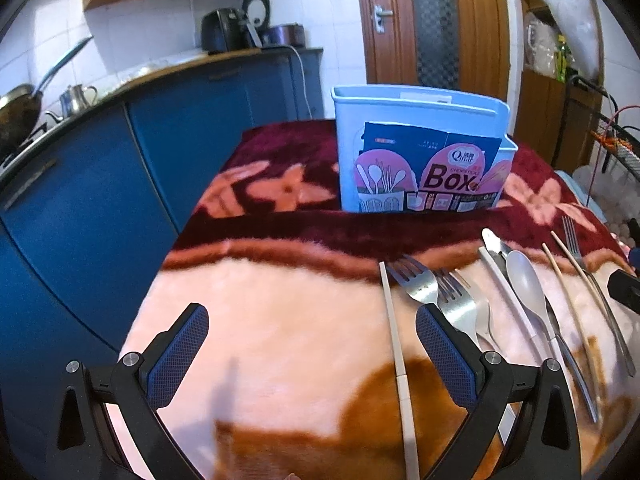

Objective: Organize utensils
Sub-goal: 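Close the left tool on the white chopstick while the right tool grasps a silver fork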

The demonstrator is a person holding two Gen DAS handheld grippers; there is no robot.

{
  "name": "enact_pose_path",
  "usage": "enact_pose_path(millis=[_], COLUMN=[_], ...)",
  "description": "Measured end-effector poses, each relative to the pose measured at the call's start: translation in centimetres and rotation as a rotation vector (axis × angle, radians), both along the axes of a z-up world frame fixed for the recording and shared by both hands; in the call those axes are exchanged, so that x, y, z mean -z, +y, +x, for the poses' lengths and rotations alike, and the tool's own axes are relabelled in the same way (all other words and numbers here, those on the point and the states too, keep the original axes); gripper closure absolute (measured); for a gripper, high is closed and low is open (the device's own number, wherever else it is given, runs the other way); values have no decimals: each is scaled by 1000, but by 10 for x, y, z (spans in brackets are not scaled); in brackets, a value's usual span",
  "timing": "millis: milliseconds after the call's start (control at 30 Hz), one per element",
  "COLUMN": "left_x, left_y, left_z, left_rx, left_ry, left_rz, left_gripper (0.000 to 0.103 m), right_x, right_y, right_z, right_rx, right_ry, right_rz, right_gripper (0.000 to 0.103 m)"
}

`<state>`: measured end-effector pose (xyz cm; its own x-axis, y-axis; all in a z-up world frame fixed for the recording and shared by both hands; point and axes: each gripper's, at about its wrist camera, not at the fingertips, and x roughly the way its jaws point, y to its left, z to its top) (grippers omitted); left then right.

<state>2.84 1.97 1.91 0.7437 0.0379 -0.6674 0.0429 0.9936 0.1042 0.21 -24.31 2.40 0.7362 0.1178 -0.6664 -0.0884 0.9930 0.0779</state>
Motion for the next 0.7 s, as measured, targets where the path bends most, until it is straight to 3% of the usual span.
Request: enact_pose_path(millis=[300,400,467,567,633,700], left_x=[-1,1,4,9,12,16], left_y=[2,-3,-5,-8,-10,-11], left_z=[14,15,16,20,22,25], left_rx=[73,107,119,148,159,153], left_ry=[184,226,270,350,388,425], left_rz=[-58,-42,-39,-63,-77,-81], left_gripper=[2,13,31,45,53,56], right_x=[-5,-6,-5,-2,1,3], right_y=[-17,-23,-25,-26,-27,-30], right_z=[15,19,23,28,33,37], right_rx=[-8,-15,-24,-46,-53,-45], right_ry=[163,211,251,308,346,378], right_rz=[-66,-57,-36,-28,-28,-18], right_gripper=[3,11,15,24,30,37])
